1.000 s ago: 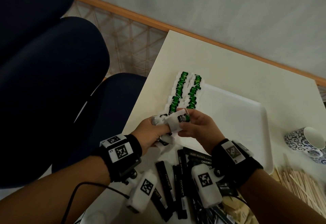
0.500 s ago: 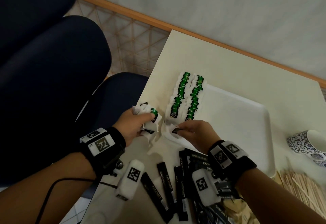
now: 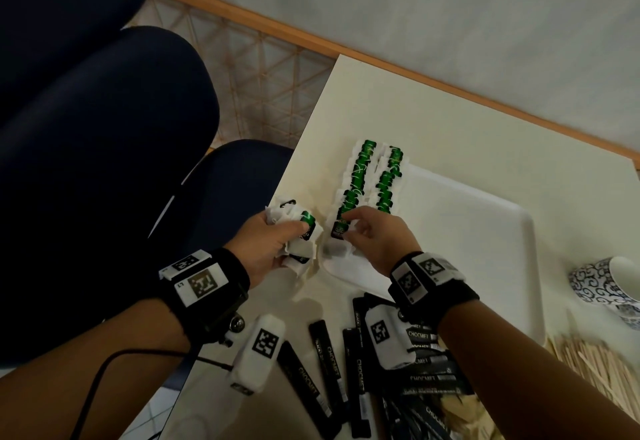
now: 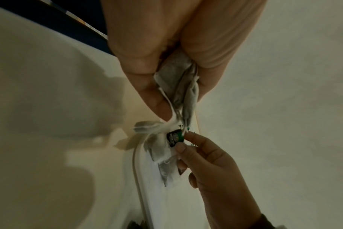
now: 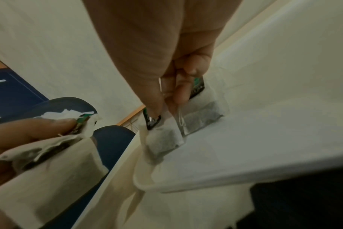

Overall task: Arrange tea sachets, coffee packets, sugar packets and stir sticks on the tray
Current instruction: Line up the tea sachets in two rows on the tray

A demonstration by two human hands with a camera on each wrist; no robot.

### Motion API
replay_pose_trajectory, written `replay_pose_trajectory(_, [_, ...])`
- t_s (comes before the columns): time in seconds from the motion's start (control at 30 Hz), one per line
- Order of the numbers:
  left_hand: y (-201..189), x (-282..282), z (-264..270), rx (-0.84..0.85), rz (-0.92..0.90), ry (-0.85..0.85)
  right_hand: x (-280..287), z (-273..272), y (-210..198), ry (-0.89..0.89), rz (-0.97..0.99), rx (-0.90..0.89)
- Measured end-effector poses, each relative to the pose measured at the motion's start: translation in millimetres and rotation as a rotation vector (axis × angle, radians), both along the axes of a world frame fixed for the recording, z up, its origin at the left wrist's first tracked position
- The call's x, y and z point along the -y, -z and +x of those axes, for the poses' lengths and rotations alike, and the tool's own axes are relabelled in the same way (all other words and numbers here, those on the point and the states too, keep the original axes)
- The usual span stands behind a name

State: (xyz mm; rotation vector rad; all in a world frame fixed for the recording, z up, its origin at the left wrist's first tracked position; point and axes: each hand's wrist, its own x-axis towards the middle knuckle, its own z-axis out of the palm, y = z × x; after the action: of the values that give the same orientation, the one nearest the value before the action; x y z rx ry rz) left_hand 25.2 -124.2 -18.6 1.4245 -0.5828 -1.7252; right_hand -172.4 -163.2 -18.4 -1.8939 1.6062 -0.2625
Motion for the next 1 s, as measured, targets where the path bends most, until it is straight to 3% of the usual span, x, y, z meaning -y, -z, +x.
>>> replay_pose_trajectory(0.13, [-1,0,-7,-0.02,0.013,0.01,-12,-5,-8,0.004,-0.177,0.062])
replay_pose_trajectory(0.33, [-3,-2,-26,-0.081,0.075,0.028,-47,4,-15,-0.087,0.192,0.306])
replay_pose_trajectory(0.47, [-7,-3,-36,-0.194,0.142,0.02,-56,11,-1,-0.027,0.128,0.386])
replay_pose_trajectory(0.63, [-6,2,-35,-0.196,0.151,-0.007,-51,0,-3,-0.059,0.08,0.288])
replay_pose_trajectory(0.77, [-2,3,-32,-0.16,0.152,-0.031,-45,-16,-4,0.149,0.196,0.498])
replay_pose_trajectory(1.0, [-4,1,-40,-0.116,0.152,0.011,-36,-32,-12,0.202,-0.106,0.29])
